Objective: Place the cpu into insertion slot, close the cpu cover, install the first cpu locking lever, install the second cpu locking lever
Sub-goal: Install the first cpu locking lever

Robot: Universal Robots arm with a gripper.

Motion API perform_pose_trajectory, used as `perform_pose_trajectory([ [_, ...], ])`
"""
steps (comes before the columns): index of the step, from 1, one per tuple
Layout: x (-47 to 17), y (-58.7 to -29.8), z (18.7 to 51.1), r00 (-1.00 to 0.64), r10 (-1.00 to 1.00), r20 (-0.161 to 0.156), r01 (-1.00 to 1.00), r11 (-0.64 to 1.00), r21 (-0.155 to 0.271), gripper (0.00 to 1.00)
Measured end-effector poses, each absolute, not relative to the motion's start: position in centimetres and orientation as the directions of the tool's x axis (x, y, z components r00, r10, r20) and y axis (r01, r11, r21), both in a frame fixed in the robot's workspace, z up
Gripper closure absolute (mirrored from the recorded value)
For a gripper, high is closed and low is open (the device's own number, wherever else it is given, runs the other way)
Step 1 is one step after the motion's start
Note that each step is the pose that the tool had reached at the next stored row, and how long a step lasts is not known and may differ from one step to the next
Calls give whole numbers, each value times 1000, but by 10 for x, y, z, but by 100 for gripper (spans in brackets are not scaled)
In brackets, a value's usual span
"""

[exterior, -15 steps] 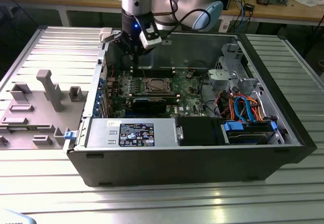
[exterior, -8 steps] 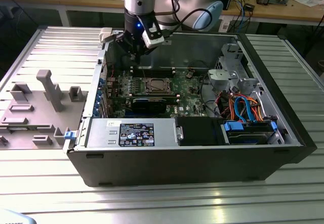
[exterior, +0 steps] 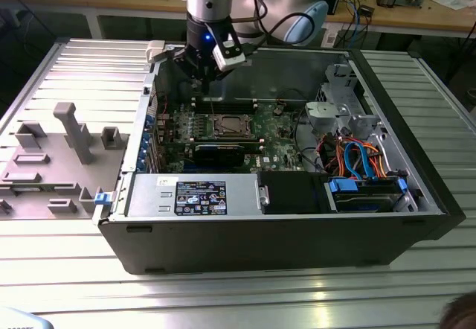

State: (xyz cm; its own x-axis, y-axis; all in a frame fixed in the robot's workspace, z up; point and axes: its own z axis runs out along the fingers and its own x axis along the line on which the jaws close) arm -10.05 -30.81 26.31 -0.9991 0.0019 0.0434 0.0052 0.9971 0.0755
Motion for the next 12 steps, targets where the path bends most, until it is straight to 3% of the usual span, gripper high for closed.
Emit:
perform_pose_trajectory([
  [12, -98, -308, 263, -999, 2, 44, 5, 997, 75, 89],
])
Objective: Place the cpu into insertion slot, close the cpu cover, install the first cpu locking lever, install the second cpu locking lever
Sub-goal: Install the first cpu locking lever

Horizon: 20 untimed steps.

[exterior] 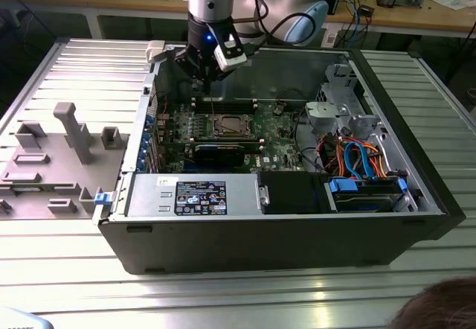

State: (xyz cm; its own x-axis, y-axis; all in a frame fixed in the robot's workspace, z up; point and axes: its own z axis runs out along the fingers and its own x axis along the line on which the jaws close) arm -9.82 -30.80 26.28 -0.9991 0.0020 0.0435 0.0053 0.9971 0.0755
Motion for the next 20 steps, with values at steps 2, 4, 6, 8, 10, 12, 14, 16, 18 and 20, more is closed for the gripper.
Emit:
perform_pose_trajectory([
  [2, -98, -308, 263, -999, 2, 44, 5, 997, 75, 89],
  [4, -97, -308, 263, -999, 2, 44, 5, 997, 75, 89],
  [6, -96, -308, 263, -999, 2, 44, 5, 997, 75, 89],
  [8, -95, -308, 263, -999, 2, 44, 5, 997, 75, 89],
  [10, -93, -308, 263, -999, 2, 44, 5, 997, 75, 89],
  [12, -92, -308, 263, -999, 2, 44, 5, 997, 75, 89],
  [14, -90, -308, 263, -999, 2, 44, 5, 997, 75, 89],
  [16, -89, -308, 263, -999, 2, 44, 5, 997, 75, 89],
  [18, -88, -308, 263, -999, 2, 45, 5, 997, 75, 89],
  [20, -86, -308, 263, -999, 2, 45, 5, 997, 76, 89],
])
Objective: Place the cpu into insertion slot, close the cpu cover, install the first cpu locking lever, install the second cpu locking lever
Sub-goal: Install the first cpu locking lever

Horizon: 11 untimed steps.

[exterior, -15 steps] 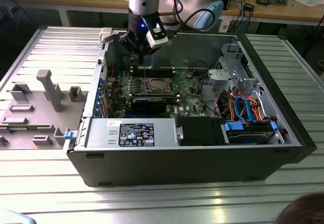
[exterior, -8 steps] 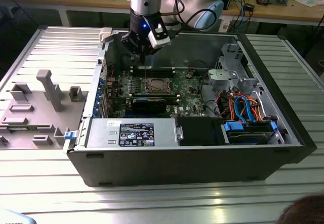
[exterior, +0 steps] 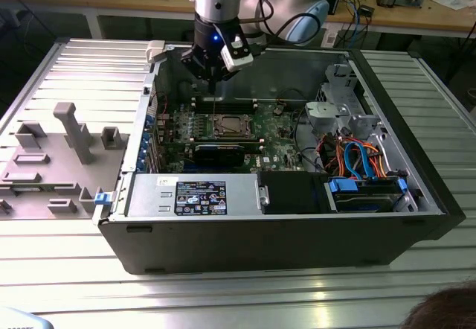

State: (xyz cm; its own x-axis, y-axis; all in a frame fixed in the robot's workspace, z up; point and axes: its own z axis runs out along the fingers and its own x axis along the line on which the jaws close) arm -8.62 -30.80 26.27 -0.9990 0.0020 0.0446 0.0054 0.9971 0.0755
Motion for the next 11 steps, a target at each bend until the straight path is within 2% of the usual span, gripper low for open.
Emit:
perform_pose_trajectory([
  [11, -80, -308, 263, -999, 2, 45, 5, 997, 75, 89],
])
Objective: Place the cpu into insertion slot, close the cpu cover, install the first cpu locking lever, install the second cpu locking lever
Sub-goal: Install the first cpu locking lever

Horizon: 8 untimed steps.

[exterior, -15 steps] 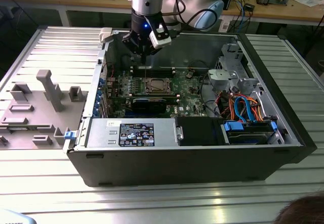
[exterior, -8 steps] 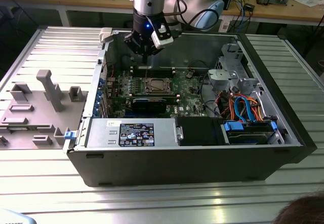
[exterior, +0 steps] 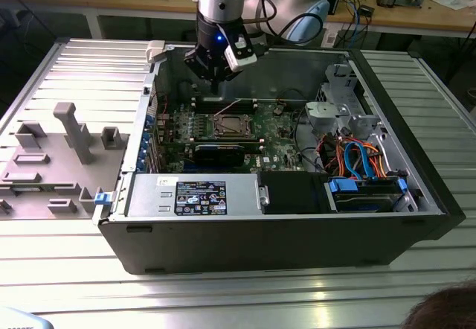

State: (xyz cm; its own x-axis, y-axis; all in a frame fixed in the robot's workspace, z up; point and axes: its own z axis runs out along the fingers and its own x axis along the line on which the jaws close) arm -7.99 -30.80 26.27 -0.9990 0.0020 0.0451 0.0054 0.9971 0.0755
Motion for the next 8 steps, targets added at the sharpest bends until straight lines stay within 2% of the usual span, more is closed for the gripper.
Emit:
perform_pose_trajectory([
  [8, -79, -308, 261, -999, 2, 45, 5, 997, 76, 89],
])
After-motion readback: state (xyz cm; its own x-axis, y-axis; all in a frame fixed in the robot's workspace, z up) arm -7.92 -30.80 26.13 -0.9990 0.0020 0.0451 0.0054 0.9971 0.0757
